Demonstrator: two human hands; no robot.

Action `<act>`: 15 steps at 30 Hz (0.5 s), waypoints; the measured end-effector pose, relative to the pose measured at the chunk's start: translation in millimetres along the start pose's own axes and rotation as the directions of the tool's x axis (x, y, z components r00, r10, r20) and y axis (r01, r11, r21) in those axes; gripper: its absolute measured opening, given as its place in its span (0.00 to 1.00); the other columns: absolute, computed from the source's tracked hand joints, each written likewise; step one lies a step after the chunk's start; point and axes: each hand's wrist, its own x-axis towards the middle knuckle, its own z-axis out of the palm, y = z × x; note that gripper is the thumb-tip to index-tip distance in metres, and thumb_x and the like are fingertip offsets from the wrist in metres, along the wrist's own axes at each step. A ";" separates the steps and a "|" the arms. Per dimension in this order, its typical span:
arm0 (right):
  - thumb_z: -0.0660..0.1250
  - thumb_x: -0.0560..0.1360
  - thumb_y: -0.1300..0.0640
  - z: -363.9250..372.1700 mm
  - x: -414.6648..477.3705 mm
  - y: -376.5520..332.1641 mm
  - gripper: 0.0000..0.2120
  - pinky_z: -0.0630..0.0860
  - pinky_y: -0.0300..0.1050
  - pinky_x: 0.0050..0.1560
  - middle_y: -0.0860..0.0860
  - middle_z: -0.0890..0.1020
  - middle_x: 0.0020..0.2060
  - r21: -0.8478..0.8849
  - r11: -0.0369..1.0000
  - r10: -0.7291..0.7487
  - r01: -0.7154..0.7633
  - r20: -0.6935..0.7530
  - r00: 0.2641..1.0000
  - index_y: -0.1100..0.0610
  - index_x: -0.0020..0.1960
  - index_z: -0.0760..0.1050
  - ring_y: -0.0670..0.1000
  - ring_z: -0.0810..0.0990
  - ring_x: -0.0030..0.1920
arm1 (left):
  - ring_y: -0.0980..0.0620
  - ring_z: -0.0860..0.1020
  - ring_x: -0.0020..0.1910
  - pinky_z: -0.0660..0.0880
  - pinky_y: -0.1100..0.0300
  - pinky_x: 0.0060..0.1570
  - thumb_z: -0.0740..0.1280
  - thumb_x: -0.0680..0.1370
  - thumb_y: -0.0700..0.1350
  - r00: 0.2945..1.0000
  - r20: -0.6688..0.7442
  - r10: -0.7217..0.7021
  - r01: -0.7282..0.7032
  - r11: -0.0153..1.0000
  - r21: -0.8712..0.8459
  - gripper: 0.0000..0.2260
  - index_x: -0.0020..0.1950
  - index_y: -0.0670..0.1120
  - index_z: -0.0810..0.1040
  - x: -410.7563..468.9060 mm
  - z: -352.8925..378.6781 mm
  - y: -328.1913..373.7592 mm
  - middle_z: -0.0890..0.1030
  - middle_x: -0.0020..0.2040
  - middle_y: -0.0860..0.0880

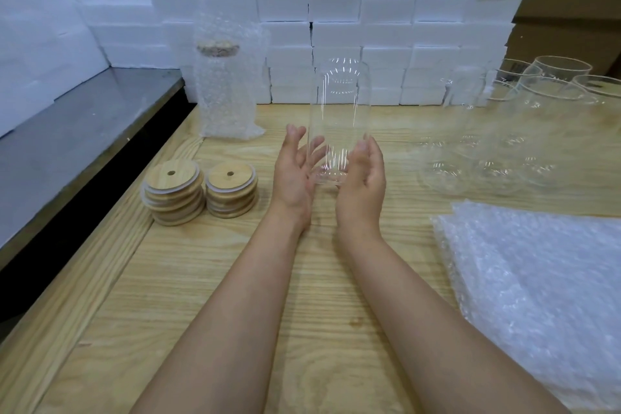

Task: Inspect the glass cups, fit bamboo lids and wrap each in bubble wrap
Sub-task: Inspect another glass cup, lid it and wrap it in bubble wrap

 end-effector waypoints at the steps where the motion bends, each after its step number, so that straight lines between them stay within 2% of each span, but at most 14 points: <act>1: 0.55 0.82 0.48 0.2 0.6 -1.0 0.19 0.75 0.51 0.63 0.50 0.78 0.60 0.050 0.997 0.052 -0.052 -0.002 0.999 0.52 0.70 0.68 0.46 0.78 0.60 | 0.45 0.77 0.61 0.71 0.49 0.63 0.54 0.81 0.58 0.999 0.005 -0.032 0.032 0.999 0.002 0.18 0.62 0.47 0.70 0.0 -0.3 -0.3 0.77 0.62 0.41; 2: 0.54 0.83 0.48 0.5 0.9 -2.4 0.16 0.76 0.57 0.60 0.53 0.79 0.57 0.113 0.989 0.092 -0.092 0.005 0.996 0.51 0.67 0.70 0.49 0.81 0.55 | 0.45 0.77 0.61 0.72 0.48 0.62 0.54 0.80 0.60 0.998 0.017 -0.064 0.064 0.998 0.010 0.20 0.63 0.46 0.69 0.1 -0.5 -0.5 0.77 0.63 0.40; 3: 0.53 0.83 0.49 1.1 1.1 -3.6 0.14 0.79 0.57 0.53 0.54 0.81 0.51 0.176 0.978 0.112 -0.113 0.014 0.994 0.51 0.64 0.72 0.47 0.83 0.47 | 0.44 0.77 0.61 0.73 0.48 0.60 0.54 0.80 0.60 0.995 0.035 -0.090 0.089 0.996 0.024 0.22 0.64 0.46 0.69 -0.2 -0.4 -0.5 0.77 0.63 0.41; 5: 0.51 0.83 0.51 0.7 2.0 -4.9 0.14 0.81 0.50 0.38 0.53 0.80 0.41 0.241 0.962 0.126 -0.126 0.014 0.992 0.51 0.61 0.73 0.45 0.81 0.35 | 0.46 0.80 0.55 0.76 0.50 0.54 0.55 0.77 0.62 0.990 0.078 -0.121 0.117 0.991 0.061 0.26 0.66 0.44 0.69 -1.6 1.0 0.1 0.79 0.60 0.43; 8: 0.51 0.83 0.50 -1.0 3.8 -5.0 0.16 0.79 0.44 0.30 0.54 0.80 0.41 0.281 0.946 0.171 -0.164 -0.001 0.985 0.54 0.61 0.74 0.48 0.82 0.34 | 0.52 0.82 0.46 0.77 0.57 0.45 0.59 0.70 0.63 0.984 0.122 -0.133 0.123 0.988 0.090 0.34 0.68 0.41 0.70 -3.0 3.5 0.6 0.82 0.53 0.47; 11: 0.51 0.83 0.50 -0.7 3.5 -6.3 0.17 0.80 0.46 0.31 0.56 0.80 0.42 0.268 0.945 0.192 -0.187 0.009 0.981 0.54 0.61 0.75 0.51 0.82 0.37 | 0.53 0.80 0.53 0.77 0.57 0.49 0.61 0.68 0.63 0.990 0.109 -0.086 0.075 0.992 0.102 0.34 0.65 0.41 0.72 -2.5 3.2 -1.7 0.83 0.54 0.47; 13: 0.51 0.83 0.50 -0.2 1.5 -5.9 0.16 0.82 0.51 0.40 0.54 0.82 0.44 0.214 0.962 0.174 -0.170 0.000 0.985 0.51 0.60 0.75 0.52 0.83 0.43 | 0.52 0.80 0.55 0.77 0.56 0.50 0.61 0.68 0.63 0.993 0.097 -0.070 0.061 0.994 0.092 0.33 0.65 0.41 0.72 -2.9 3.0 -2.3 0.82 0.55 0.46; 15: 0.52 0.83 0.49 -1.1 0.4 -4.3 0.13 0.80 0.53 0.50 0.50 0.81 0.47 0.100 0.991 0.090 -0.083 -0.061 0.994 0.48 0.58 0.74 0.48 0.82 0.45 | 0.49 0.80 0.57 0.78 0.51 0.53 0.63 0.68 0.61 0.996 0.068 -0.058 0.054 0.997 0.047 0.33 0.66 0.41 0.72 -2.8 3.7 -2.1 0.81 0.58 0.45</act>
